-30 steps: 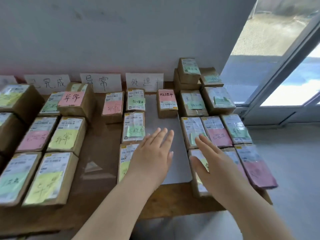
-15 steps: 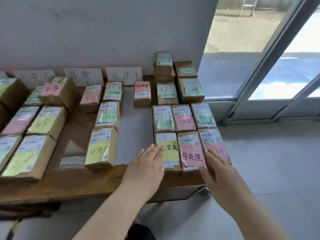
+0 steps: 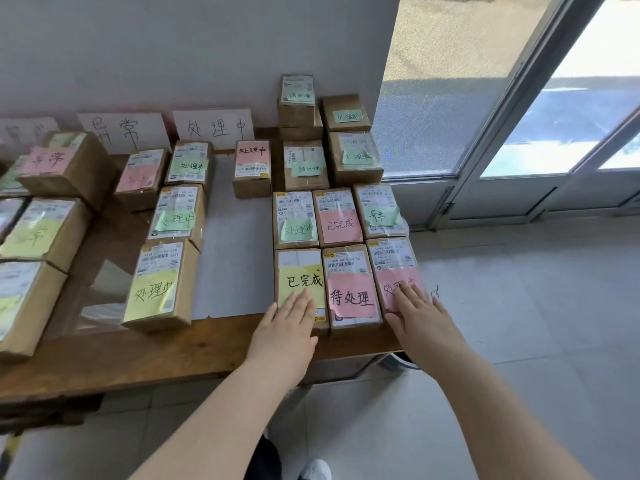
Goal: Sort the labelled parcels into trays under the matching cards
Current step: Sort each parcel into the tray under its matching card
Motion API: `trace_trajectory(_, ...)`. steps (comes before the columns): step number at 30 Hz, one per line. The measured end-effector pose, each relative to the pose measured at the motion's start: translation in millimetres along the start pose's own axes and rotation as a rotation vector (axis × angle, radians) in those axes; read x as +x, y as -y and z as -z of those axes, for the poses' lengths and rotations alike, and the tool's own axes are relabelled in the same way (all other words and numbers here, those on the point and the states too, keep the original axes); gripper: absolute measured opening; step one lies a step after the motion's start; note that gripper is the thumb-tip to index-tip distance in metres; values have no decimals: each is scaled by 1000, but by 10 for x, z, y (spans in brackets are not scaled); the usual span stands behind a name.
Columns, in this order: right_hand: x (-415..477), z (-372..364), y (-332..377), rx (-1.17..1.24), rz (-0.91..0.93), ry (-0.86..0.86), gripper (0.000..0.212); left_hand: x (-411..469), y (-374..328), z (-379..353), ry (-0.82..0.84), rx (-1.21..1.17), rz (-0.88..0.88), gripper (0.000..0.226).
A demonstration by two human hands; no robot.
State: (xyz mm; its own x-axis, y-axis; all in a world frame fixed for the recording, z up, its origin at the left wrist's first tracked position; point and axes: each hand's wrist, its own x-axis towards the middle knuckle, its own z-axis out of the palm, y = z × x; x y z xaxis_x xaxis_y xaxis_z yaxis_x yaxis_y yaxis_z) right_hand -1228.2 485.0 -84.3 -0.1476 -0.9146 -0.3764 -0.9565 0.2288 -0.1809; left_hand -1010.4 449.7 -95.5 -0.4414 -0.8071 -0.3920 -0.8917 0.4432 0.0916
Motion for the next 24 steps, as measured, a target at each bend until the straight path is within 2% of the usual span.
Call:
trace_trajectory(17, -434, -214, 26, -65, -35, -7, 56, -405, -122, -282, -56, -50, -17, 60)
trace_trajectory(19, -494, -250, 6, -51, -30, -23, 54, -469, -135, -324, -84, -136, -14, 58)
trace_trajectory(21, -539, -281, -40, 34, -24, -86, 50, -527, -124, -359, -174, -340, 27, 57)
trace_trajectory(24, -594, -227, -83, 315, -148, -272, 53, -602, -73, -391, -351, -717, 215, 52)
